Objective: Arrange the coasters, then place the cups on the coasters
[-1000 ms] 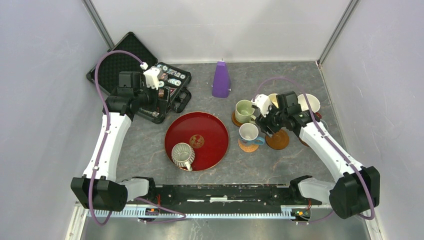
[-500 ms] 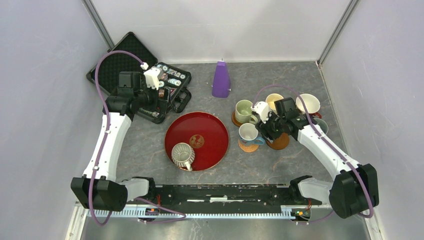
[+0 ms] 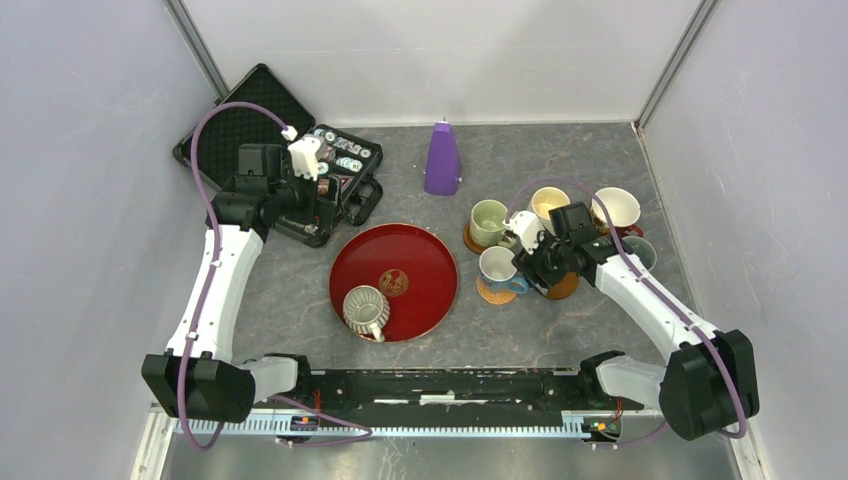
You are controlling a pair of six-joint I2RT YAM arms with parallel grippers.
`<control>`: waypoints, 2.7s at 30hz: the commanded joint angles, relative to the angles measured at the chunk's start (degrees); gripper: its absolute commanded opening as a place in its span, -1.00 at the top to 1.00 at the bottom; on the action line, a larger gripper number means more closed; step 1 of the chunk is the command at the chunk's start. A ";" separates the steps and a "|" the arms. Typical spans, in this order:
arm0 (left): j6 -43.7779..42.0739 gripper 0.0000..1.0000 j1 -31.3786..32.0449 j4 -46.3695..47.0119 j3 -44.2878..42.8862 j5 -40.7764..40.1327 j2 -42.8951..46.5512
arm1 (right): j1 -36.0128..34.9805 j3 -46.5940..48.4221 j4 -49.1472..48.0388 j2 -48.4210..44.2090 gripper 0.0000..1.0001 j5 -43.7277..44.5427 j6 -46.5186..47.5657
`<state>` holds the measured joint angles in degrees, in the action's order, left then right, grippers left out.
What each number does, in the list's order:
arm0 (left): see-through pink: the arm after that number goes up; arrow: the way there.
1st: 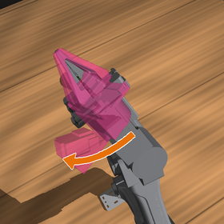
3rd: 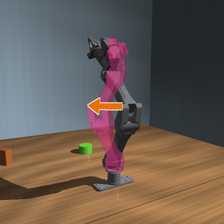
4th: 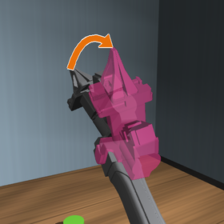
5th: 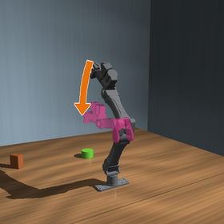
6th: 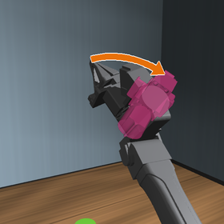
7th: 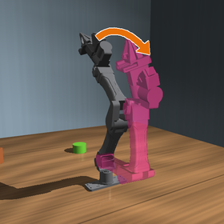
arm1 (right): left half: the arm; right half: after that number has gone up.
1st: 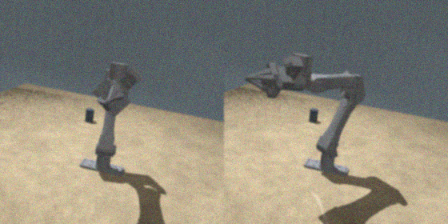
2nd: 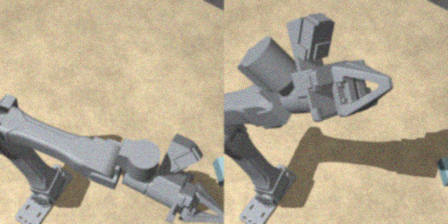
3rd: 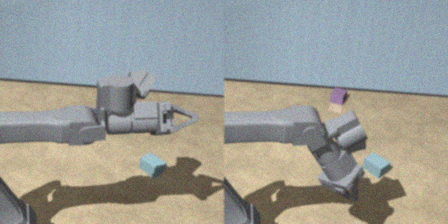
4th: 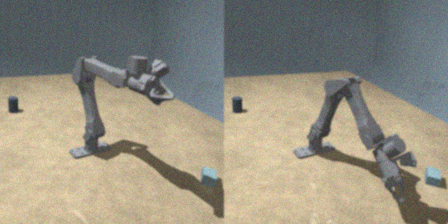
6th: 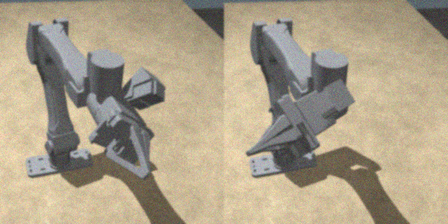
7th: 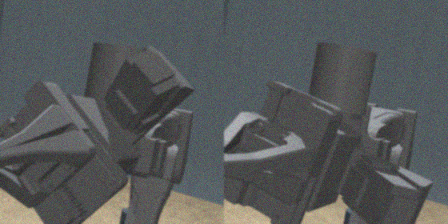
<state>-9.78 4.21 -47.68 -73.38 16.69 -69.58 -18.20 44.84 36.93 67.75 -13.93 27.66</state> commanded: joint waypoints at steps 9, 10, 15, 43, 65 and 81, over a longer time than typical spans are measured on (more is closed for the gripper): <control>-29.67 -1.00 -0.25 -21.12 -2.60 8.16 2.31 | 2.99 4.04 5.71 -3.57 -0.65 1.00 3.41; -34.40 -1.00 -0.25 -23.94 -1.72 9.07 3.48 | 3.41 4.76 6.22 -3.45 -0.70 1.01 3.73; -47.81 -1.00 0.52 -30.97 4.20 11.03 8.07 | 5.51 9.82 7.30 -1.58 -0.86 1.09 3.55; -18.53 -1.00 41.23 20.66 37.90 -26.28 16.82 | 5.86 28.83 7.06 8.49 -0.86 -2.27 -1.44; -5.76 -1.00 21.25 8.54 16.46 3.25 9.59 | -7.13 41.12 7.69 20.53 -0.74 -14.14 4.59; 6.71 -1.00 -9.65 -3.51 2.10 14.42 7.29 | -31.61 44.77 7.55 38.15 -0.69 -2.51 10.22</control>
<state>-6.92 -3.07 -47.51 -67.46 27.73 -61.43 -46.92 86.28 46.22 102.19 -20.45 36.45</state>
